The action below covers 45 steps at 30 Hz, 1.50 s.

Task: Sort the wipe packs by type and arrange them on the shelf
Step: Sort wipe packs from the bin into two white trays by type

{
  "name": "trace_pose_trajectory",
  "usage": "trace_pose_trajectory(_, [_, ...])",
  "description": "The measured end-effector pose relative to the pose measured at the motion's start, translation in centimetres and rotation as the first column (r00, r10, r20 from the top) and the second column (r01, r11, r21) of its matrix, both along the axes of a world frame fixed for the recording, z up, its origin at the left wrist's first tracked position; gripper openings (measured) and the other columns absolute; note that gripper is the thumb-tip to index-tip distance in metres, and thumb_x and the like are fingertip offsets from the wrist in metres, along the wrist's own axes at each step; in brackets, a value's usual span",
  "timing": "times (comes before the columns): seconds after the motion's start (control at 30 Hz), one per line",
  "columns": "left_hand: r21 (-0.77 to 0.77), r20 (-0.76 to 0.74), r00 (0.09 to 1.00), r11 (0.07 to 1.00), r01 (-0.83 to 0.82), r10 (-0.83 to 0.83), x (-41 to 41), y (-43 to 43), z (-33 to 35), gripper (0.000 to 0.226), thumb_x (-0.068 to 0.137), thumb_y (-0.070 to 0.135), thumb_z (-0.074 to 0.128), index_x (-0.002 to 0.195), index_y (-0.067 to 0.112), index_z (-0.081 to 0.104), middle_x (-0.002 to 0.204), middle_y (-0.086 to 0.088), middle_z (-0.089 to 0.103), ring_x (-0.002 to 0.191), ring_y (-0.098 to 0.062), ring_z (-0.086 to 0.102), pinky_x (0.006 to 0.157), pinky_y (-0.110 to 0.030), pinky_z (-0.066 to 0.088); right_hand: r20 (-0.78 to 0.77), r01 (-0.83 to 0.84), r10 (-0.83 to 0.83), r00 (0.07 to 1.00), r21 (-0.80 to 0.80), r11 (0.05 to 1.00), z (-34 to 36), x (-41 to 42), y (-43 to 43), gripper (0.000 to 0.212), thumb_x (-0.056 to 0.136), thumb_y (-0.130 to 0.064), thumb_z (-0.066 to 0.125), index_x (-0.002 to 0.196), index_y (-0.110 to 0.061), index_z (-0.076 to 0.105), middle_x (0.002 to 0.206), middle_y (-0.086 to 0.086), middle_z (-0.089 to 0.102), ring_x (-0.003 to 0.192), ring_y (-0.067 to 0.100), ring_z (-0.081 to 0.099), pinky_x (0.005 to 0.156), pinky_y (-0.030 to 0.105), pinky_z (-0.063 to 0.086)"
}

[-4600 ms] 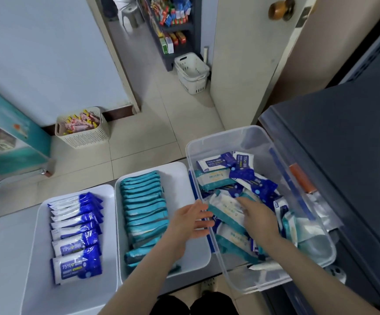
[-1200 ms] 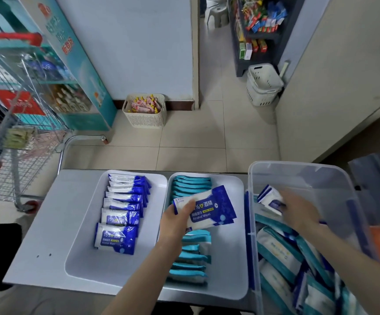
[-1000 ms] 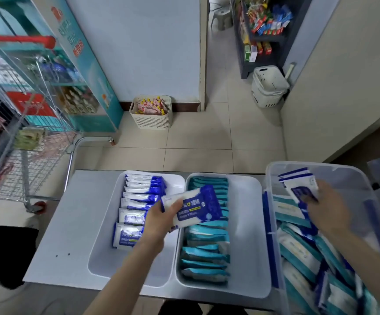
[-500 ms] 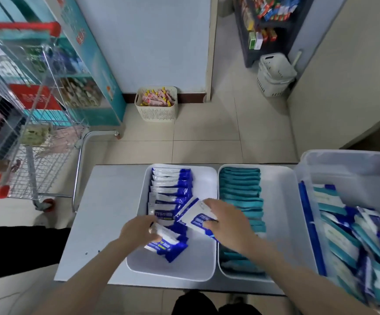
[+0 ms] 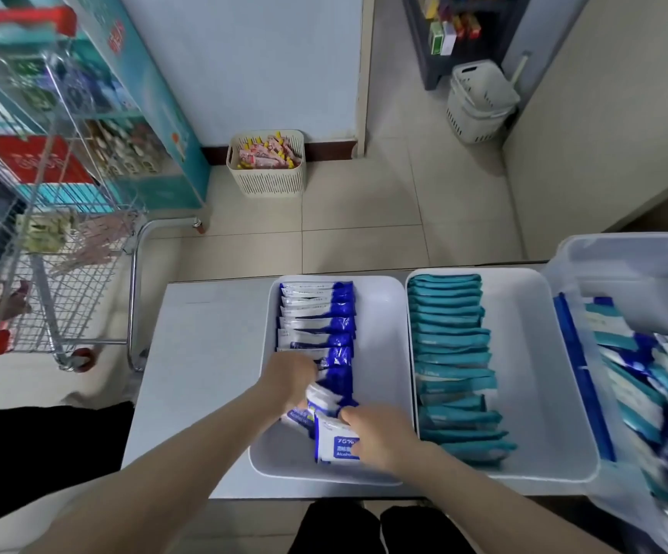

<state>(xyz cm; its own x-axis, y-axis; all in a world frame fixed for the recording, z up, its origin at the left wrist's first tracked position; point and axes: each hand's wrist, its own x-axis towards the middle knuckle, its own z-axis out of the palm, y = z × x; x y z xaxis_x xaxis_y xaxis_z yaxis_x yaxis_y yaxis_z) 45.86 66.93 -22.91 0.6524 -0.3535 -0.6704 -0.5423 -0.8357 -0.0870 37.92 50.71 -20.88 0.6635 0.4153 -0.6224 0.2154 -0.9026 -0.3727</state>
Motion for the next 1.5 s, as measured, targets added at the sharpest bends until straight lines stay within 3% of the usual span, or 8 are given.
trace_pose_trajectory(0.17, [-0.18,0.132,0.96,0.958,-0.222,0.247,0.0,1.3,-0.9,0.02,0.083,0.032,0.06,0.099,0.02,0.066,0.106,0.003,0.064,0.106,-0.02,0.058,0.075,-0.027,0.045,0.034,0.067,-0.067,0.997,0.012,0.998,-1.3,0.5,2.0,0.019,0.088,-0.01,0.052,0.106,-0.012,0.047,0.107,0.009,0.061,0.098,0.033,0.058,0.068,0.034,0.037])
trace_pose_trajectory(0.33, [-0.09,0.111,0.993,0.996,-0.03,0.039,-0.4,1.5,-0.7,0.024,0.087,0.018,0.051,0.111,0.019,0.055,0.103,-0.002,0.066,0.1,-0.025,0.061,0.069,-0.029,0.039,0.065,0.107,-0.105,0.992,-0.025,0.994,-3.0,0.1,2.4,0.024,0.085,-0.008,0.055,0.108,-0.013,0.048,0.106,0.007,0.06,0.096,0.03,0.06,0.067,0.032,0.038])
trace_pose_trajectory(0.53, [-0.151,-0.01,0.995,0.984,-0.098,0.098,-0.1,2.2,-1.3,0.029,0.086,0.013,0.059,0.114,0.018,0.061,0.112,0.0,0.064,0.109,-0.024,0.058,0.079,-0.032,0.046,0.058,0.28,-0.278,0.959,-0.044,0.959,-3.5,0.1,1.3,0.03,0.085,-0.029,0.061,0.108,-0.015,0.048,0.104,0.003,0.062,0.097,0.027,0.06,0.074,0.032,0.044])
trace_pose_trajectory(0.73, [-0.072,0.007,0.999,0.996,0.043,-0.042,0.1,1.7,-1.7,0.034,0.087,0.0,0.054,0.117,0.014,0.065,0.117,-0.003,0.061,0.11,-0.024,0.058,0.085,-0.031,0.049,-0.083,0.378,-0.369,0.926,0.149,0.914,-4.4,-0.6,3.1,0.04,0.086,-0.024,0.061,0.124,-0.02,0.05,0.118,0.003,0.062,0.104,0.024,0.058,0.085,0.03,0.046])
trace_pose_trajectory(0.93, [-0.207,-0.071,0.972,0.95,-0.233,0.223,-0.2,2.6,-1.5,0.029,0.088,0.016,0.061,0.117,0.016,0.061,0.116,-0.003,0.058,0.108,-0.023,0.057,0.084,-0.033,0.05,-0.021,0.406,-0.406,0.913,0.097,0.909,-4.5,-0.6,1.7,0.033,0.085,-0.027,0.062,0.116,-0.017,0.053,0.114,0.001,0.061,0.103,0.024,0.058,0.085,0.031,0.046])
trace_pose_trajectory(1.1, [-0.26,-0.019,0.95,0.915,-0.307,0.313,-1.1,2.1,-0.9,0.015,0.087,0.013,0.06,0.101,0.016,0.064,0.107,-0.002,0.059,0.096,-0.023,0.06,0.076,-0.033,0.048,-0.05,0.417,-0.415,0.909,0.142,0.898,-5.0,-0.7,2.0,0.022,0.088,-0.023,0.059,0.108,-0.014,0.057,0.11,0.005,0.062,0.099,0.025,0.058,0.077,0.028,0.042])
trace_pose_trajectory(1.23, [-0.249,-0.026,0.938,0.907,-0.341,0.345,-1.0,1.5,-0.2,0.023,0.088,0.015,0.058,0.109,0.021,0.062,0.114,0.0,0.058,0.105,-0.022,0.058,0.079,-0.032,0.049,-0.088,0.408,-0.399,0.913,0.156,0.899,-4.7,-0.4,1.8,0.027,0.089,-0.023,0.059,0.115,-0.016,0.056,0.115,0.004,0.062,0.104,0.024,0.057,0.079,0.029,0.042])
trace_pose_trajectory(1.5, [-0.519,0.006,0.815,0.698,-0.493,0.58,-2.0,-3.4,3.2,0.03,0.092,0.034,0.056,0.121,0.034,0.06,0.124,0.013,0.057,0.115,-0.011,0.053,0.093,-0.028,0.043,0.143,0.461,-0.548,0.824,0.393,0.795,0.9,0.5,-4.9,0.019,0.085,-0.015,0.055,0.102,-0.018,0.062,0.097,-0.004,0.066,0.092,0.02,0.06,0.076,0.033,0.047])
